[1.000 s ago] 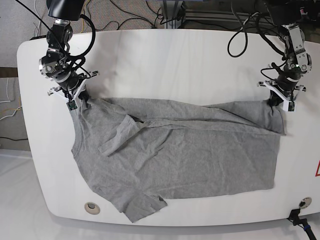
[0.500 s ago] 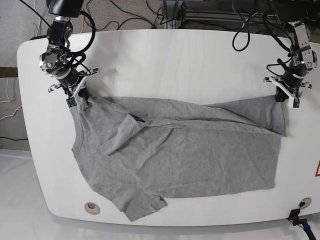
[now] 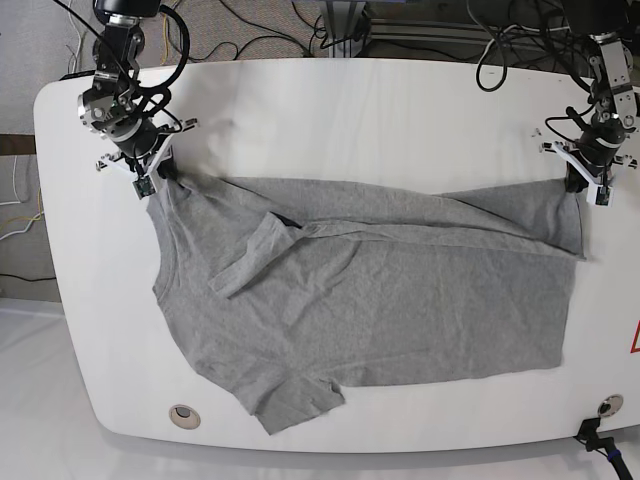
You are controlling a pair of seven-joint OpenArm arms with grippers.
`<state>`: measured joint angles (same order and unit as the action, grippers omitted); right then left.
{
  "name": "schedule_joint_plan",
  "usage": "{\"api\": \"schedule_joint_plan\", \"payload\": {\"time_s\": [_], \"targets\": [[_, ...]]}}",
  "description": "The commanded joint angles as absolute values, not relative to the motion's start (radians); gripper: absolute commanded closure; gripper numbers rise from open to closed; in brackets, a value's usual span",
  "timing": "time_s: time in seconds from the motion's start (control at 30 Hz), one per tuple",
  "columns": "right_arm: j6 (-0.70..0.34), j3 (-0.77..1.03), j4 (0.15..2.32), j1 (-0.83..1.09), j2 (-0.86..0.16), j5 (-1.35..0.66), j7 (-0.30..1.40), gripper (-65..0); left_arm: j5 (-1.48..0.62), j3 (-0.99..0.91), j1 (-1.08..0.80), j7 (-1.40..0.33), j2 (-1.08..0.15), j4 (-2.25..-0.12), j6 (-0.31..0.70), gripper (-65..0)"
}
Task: Fold the T-shirt properly
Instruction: 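Drag the held shirt edge away from the table center with both grippers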
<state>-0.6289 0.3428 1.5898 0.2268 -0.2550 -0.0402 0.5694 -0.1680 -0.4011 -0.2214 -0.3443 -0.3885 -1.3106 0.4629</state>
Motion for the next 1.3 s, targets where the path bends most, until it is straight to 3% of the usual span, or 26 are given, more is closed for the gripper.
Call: {"api": "schedule_joint_plan", "payload": {"time_s": [0.0, 0.2, 0.43, 0.8, 1.0, 1.27], "targets": [[-0.631, 0.348, 1.63, 0.249, -0.263, -0.033, 0.582, 0.0, -0.151, -0.404, -0.24, -0.374, -0.403, -1.317, 0.46, 0.0], [-0.631, 0.348, 1.661, 0.323, -0.262, -0.033, 0.584, 0.0, -0.151, -0.404, -0.308, -0.374, -0.404, -1.343, 0.464, 0.0], [-0.631, 0.349, 1.745, 0.435, -0.265, -0.033, 0.584, 0.0, -0.15, -0.412, -0.404, -0.374, -0.404, -1.386, 0.585, 0.0], [-0.631, 0.372, 1.801, 0.588, -0.263, -0.033, 0.584, 0.0, -0.151, -0.435, -0.542, -0.374, -0.441, -1.394, 0.59, 0.0], [-0.631, 0.386, 1.813, 0.656, -0.263, -0.033, 0.582, 0.0, -0.151, -0.521, -0.595, -0.374, -0.441, -1.399, 0.674, 0.0], [-0.631, 0.383, 1.877, 0.748, -0.226, -0.031, 0.584, 0.0, -0.151, -0.529, -0.657, -0.374, -0.433, -1.399, 0.674, 0.0]]}}
